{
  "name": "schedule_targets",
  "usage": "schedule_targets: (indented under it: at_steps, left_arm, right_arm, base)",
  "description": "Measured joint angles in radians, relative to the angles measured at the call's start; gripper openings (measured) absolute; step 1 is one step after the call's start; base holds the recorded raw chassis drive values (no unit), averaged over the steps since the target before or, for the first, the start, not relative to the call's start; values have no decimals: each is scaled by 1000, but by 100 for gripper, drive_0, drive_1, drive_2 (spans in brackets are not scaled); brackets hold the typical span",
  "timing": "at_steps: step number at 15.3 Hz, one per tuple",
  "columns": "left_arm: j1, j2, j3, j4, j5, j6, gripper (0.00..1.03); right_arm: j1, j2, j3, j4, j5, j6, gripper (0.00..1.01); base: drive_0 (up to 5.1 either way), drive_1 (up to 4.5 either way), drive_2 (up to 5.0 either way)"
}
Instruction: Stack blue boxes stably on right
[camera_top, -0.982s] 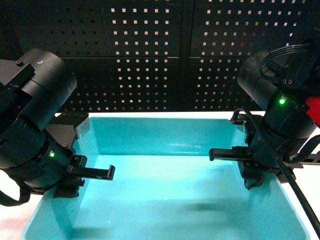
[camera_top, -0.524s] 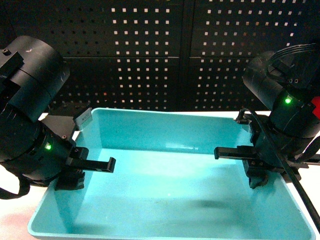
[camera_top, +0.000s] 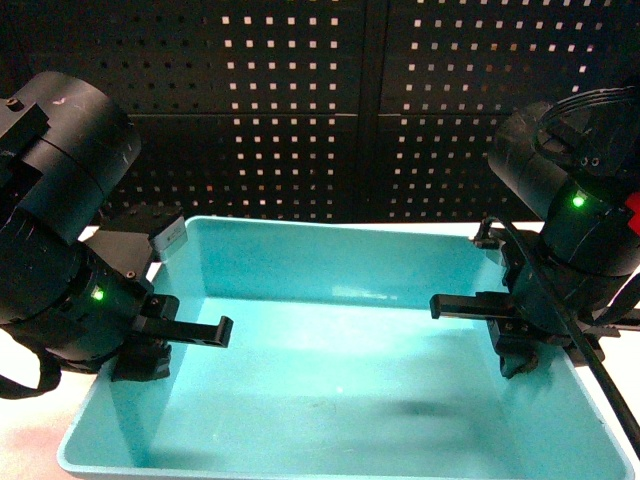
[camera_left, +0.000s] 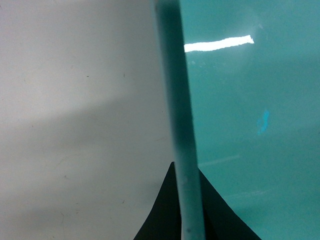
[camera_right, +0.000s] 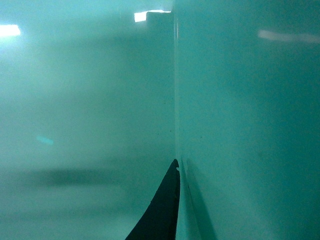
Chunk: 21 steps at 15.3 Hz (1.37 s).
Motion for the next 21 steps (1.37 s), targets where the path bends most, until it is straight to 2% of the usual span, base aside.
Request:
schedule_targets:
  at_steps: [1,7,9,11,18,21]
  left_arm:
    - [0,0,0,-1,1,0,2]
    - [0,-18,146,-219,29,-26,2]
    - [0,-66,246,-363,50,-26,2]
    - [14,-72,279,-450,80,-50,2]
    - [26,-75,328,-486,72,-49,2]
    - [28,-75,336,-494,72,-47,2]
  right_arm:
    - [1,0,3,-10,-3,0,7]
    - [19,-61,132,-193,3,21,7]
    - [32,-158,184,-264,41,36,7]
    - [53,-219,182,-265,69,39,7]
    - [56,-230,135,-264,48,95,7]
    - [56,-230,133,-268,39,109,7]
  base:
    - [0,0,0]
    - [0,0,0]
    - [0,0,0]
    - [0,0,0]
    - [0,0,0]
    - [0,0,0]
